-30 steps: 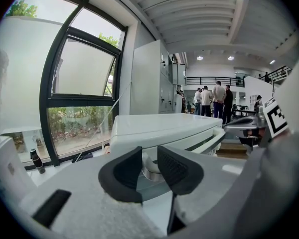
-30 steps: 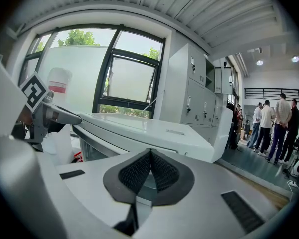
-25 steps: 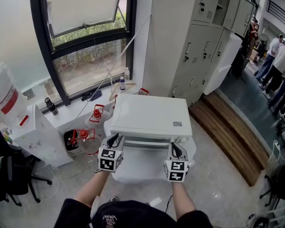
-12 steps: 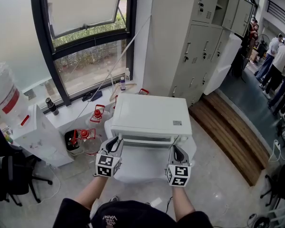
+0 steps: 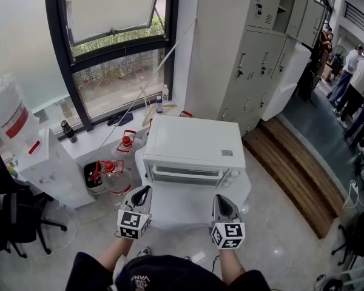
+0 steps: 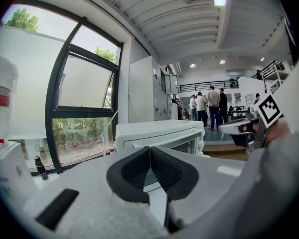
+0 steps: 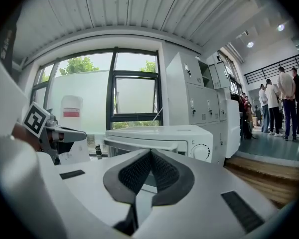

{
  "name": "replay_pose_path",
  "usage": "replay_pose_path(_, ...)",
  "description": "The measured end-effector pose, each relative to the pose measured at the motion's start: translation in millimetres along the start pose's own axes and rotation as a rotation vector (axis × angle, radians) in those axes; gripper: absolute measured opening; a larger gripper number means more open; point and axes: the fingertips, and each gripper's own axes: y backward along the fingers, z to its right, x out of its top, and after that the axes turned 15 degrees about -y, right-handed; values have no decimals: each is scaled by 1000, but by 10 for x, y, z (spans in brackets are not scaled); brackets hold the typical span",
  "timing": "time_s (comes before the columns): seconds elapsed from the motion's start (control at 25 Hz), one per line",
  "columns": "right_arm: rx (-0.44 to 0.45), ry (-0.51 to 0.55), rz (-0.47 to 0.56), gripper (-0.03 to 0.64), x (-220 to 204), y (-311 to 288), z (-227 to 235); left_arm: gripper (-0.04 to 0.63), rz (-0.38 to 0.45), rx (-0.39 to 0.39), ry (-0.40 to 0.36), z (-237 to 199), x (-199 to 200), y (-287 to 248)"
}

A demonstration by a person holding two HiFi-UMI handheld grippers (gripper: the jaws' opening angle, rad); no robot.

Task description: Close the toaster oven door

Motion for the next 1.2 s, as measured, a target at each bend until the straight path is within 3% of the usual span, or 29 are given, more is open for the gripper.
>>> replay_pose_path(0.44, 111, -17, -62, 3, -242, 358, -235, 18, -5, -40, 25, 573, -24, 402)
replay_pose_path(0.68, 117, -40, -94, 3, -416, 556, -162, 18, -27, -72, 2, 866, -176, 521)
replay_pose_path(1.2, 110, -20, -145, 2, -609, 797, -22, 18, -41, -66, -5, 1066, -201, 691)
